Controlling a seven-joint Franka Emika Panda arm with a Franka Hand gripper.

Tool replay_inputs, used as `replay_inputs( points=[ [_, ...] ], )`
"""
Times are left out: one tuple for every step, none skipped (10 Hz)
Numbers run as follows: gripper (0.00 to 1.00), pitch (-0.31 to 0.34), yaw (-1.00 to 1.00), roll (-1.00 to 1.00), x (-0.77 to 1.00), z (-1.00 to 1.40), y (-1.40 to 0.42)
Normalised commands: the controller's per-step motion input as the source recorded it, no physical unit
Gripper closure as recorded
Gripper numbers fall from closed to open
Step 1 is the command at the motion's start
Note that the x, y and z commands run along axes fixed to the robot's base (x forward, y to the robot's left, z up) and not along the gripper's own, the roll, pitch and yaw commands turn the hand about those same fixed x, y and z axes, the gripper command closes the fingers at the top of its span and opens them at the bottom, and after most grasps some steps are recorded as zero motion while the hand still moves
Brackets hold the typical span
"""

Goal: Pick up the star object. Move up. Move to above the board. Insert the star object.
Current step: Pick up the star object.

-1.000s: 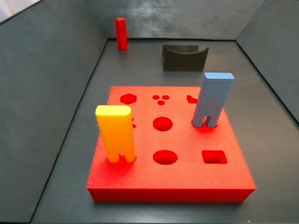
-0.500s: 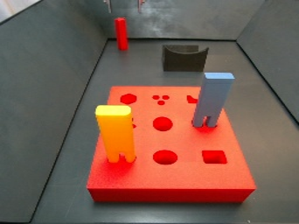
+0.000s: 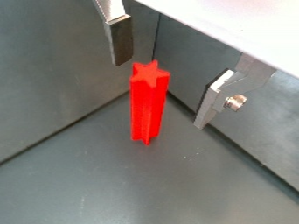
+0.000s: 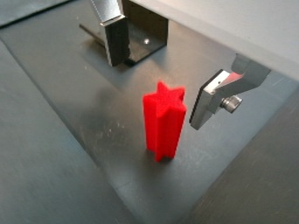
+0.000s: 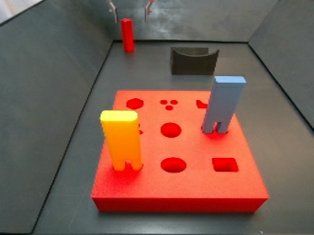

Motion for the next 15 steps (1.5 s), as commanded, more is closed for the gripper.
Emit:
replay_inputs(
  points=[
    [0.00,-0.043,0.15,0.17,-0.02,-1.00,0.03],
    [0.00,-0.083,0.17,0.17,-0.12,-0.99,0.08],
    [0.00,-0.161,0.33,0.00,-0.11,-0.87,0.29],
    [0.00,0.000,0.02,0.00,0.00,0.00,-0.01],
    [0.00,0.000,0.00,0.00,0.00,0.00,0.00],
    [0.00,0.000,0.00,0.00,0.00,0.00,0.00],
    [1.00,0.000,0.00,0.00,0.00,0.00,0.00],
    [1.00,0.000,0.00,0.00,0.00,0.00,0.00],
    [1.00,0.000,0.00,0.00,0.00,0.00,0.00],
    [1.00,0.000,0.00,0.00,0.00,0.00,0.00],
    [1.00,0.000,0.00,0.00,0.00,0.00,0.00],
    [1.00,0.000,0.00,0.00,0.00,0.00,0.00],
    [1.00,0.000,0.00,0.00,0.00,0.00,0.00],
    [1.00,0.000,0.00,0.00,0.00,0.00,0.00],
    [1.00,0.000,0.00,0.00,0.00,0.00,0.00]
  ],
)
